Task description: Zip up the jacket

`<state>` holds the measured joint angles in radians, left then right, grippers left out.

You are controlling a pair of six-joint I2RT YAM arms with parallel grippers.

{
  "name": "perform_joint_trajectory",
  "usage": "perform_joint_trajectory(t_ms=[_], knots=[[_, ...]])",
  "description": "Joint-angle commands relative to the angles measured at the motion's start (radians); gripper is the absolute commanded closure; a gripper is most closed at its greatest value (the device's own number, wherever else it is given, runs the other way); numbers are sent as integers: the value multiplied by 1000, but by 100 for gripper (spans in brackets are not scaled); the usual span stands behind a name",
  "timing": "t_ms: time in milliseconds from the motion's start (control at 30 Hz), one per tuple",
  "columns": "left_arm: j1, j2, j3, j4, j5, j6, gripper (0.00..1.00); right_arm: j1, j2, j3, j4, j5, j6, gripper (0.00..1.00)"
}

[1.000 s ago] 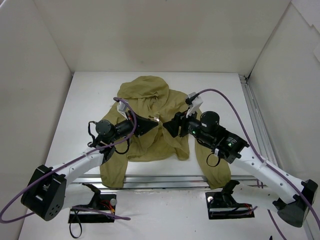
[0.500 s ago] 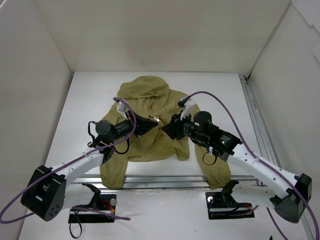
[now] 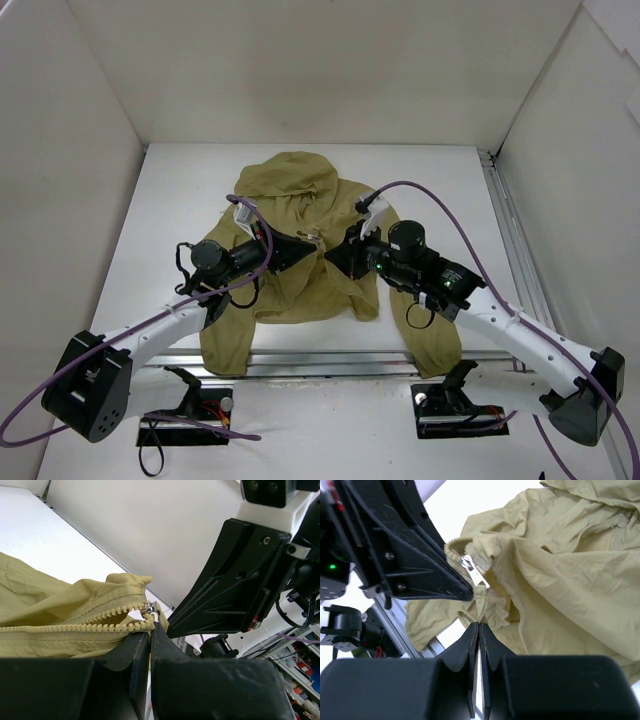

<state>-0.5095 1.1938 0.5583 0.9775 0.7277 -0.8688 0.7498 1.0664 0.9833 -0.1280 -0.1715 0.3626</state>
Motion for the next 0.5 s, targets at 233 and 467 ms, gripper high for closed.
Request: perform_joint_trajectory(t_ms=[233, 467], knots=[[6, -20, 17, 93, 13, 4, 100, -1, 21, 153, 62, -75, 6, 100], [6, -23, 22, 95, 16, 4, 100, 49, 104, 215, 96, -80, 7, 100]])
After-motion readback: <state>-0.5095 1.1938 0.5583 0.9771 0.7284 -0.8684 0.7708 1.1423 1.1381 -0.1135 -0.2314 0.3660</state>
